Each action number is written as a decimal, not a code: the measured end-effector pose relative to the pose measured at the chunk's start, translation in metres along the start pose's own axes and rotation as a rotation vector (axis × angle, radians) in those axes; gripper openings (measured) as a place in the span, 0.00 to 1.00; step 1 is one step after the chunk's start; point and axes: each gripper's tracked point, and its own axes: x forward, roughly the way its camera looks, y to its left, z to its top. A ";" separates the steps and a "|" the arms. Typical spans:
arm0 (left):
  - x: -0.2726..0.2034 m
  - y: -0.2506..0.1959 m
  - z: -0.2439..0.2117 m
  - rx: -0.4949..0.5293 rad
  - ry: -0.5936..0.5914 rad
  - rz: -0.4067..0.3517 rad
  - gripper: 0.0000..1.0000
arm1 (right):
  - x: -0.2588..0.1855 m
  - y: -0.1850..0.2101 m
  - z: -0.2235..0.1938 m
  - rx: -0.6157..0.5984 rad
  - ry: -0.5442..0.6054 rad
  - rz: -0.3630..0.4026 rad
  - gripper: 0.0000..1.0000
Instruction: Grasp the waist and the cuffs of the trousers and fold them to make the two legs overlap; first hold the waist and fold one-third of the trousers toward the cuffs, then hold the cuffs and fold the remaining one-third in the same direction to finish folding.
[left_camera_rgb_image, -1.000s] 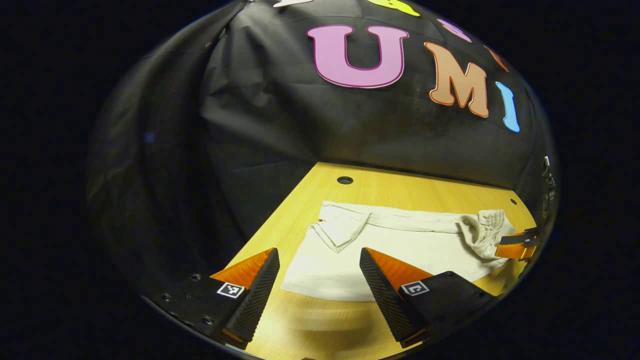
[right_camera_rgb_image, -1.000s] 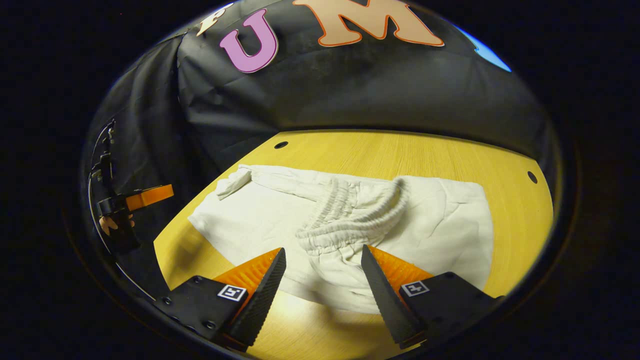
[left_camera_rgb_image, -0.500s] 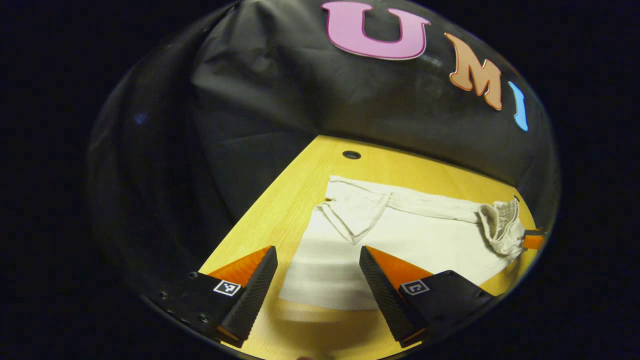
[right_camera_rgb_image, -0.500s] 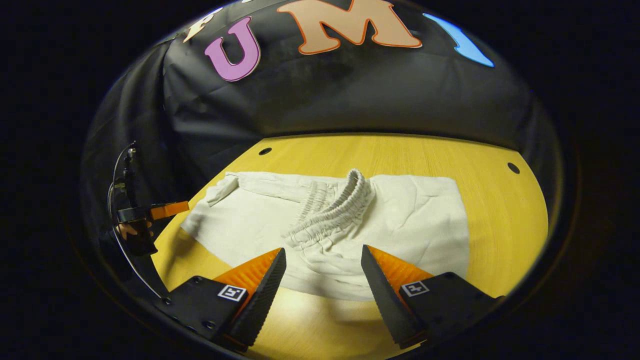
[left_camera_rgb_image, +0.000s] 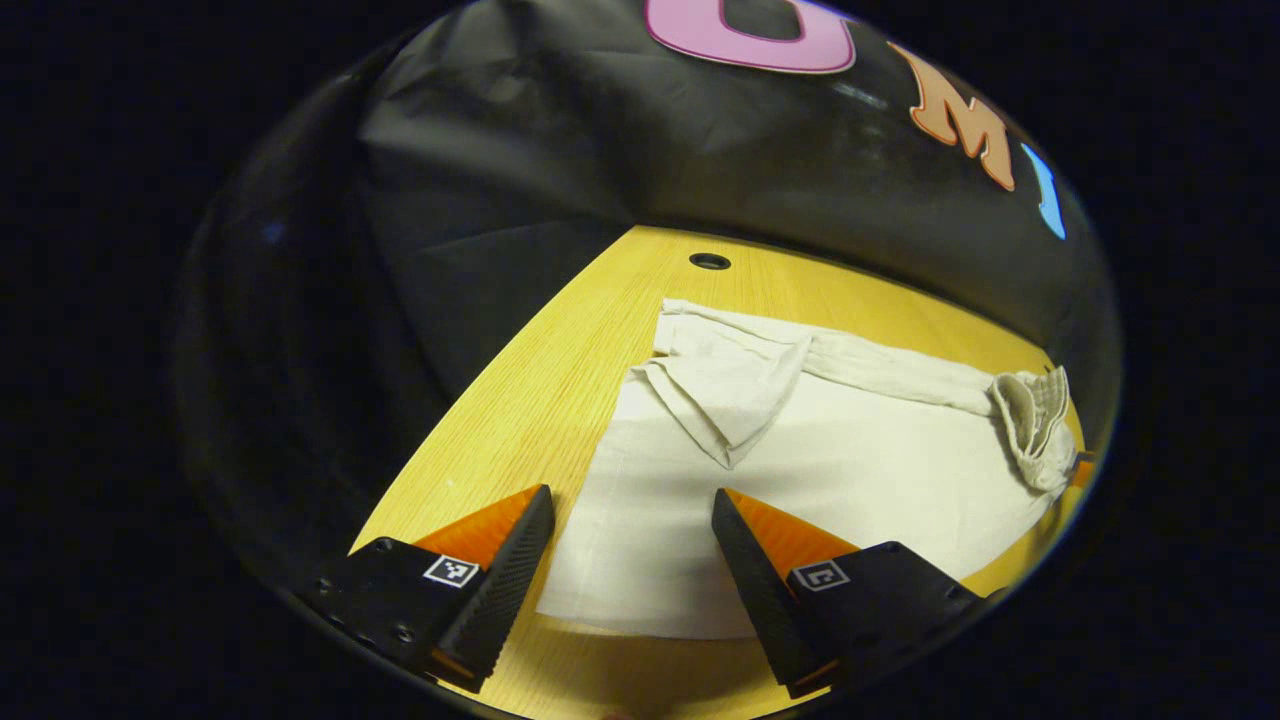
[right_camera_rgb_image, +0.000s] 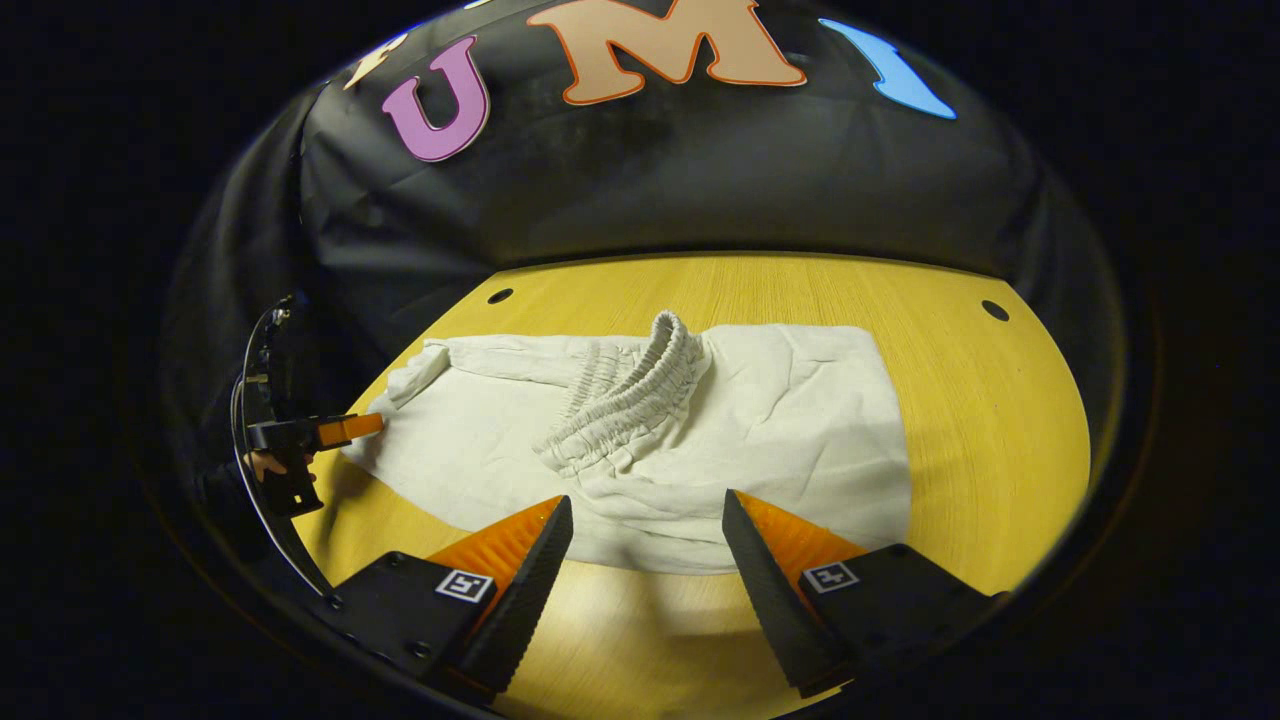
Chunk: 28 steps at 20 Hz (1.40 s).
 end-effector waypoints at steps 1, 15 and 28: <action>-0.002 0.002 0.000 0.000 -0.014 -0.010 0.95 | 0.000 0.000 -0.001 -0.005 0.003 -0.002 0.91; -0.007 0.037 0.009 -0.070 -0.043 0.000 0.00 | -0.004 -0.017 0.004 -0.011 0.004 -0.025 0.92; -0.056 -0.027 0.100 -0.106 -0.225 -0.144 0.00 | -0.065 -0.077 0.014 0.017 -0.058 -0.057 0.96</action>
